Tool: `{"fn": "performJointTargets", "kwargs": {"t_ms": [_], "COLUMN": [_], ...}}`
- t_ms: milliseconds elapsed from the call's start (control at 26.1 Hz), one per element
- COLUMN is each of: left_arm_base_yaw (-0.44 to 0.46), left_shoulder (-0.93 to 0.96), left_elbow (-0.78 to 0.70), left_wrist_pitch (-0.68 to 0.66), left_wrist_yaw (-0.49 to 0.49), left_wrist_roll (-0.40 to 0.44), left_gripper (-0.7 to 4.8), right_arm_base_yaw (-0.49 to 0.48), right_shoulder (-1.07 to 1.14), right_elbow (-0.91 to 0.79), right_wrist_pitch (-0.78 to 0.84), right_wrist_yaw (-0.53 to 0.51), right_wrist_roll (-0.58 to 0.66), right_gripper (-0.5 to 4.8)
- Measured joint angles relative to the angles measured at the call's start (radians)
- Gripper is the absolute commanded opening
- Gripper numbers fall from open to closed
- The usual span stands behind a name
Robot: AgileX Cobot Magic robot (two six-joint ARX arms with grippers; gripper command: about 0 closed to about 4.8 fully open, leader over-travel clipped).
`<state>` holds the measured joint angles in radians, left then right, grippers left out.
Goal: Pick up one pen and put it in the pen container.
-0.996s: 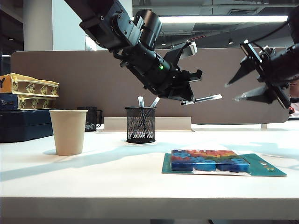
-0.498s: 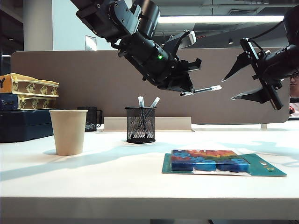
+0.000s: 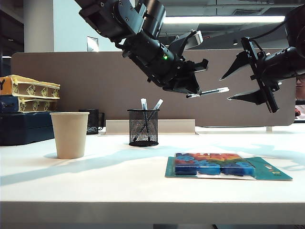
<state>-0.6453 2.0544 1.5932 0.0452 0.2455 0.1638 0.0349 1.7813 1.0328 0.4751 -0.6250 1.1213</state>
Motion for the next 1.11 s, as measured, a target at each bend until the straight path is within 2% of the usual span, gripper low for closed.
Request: {"fn": "performJointTargets", "kwargs": {"t_ms": [192, 345, 421, 536, 690, 805, 1034, 1111], "left_arm_base_yaw": [-0.006, -0.019, -0.026, -0.023, -0.023, -0.024, -0.024, -0.023], "left_shoulder": [-0.02, -0.026, -0.031, -0.035, -0.035, -0.035, -0.034, -0.034], "left_elbow": [0.0, 0.0, 0.0, 0.0, 0.0, 0.0, 0.0, 0.0], "left_wrist_pitch": [-0.003, -0.004, -0.009, -0.013, -0.014, -0.014, -0.019, -0.02], "left_wrist_yaw": [0.0, 0.0, 0.002, 0.002, 0.001, 0.001, 0.001, 0.0], "left_wrist_roll": [-0.004, -0.004, -0.004, -0.004, -0.004, -0.004, -0.004, -0.004], "left_gripper": [0.16, 0.16, 0.16, 0.16, 0.16, 0.16, 0.16, 0.16], "right_arm_base_yaw": [0.021, 0.04, 0.043, 0.041, 0.042, 0.042, 0.042, 0.042], "right_shoulder": [0.001, 0.001, 0.001, 0.001, 0.001, 0.001, 0.001, 0.0], "right_elbow": [0.008, 0.008, 0.008, 0.008, 0.008, 0.008, 0.008, 0.008], "right_wrist_pitch": [0.006, 0.021, 0.031, 0.035, 0.035, 0.036, 0.042, 0.049], "right_wrist_yaw": [-0.004, -0.013, -0.023, -0.025, -0.027, -0.027, -0.033, -0.038], "right_wrist_roll": [0.005, 0.008, 0.011, 0.012, 0.013, 0.013, 0.014, 0.015], "right_gripper": [2.59, 2.13, 1.69, 1.59, 1.05, 1.01, 0.2, 0.15]}}
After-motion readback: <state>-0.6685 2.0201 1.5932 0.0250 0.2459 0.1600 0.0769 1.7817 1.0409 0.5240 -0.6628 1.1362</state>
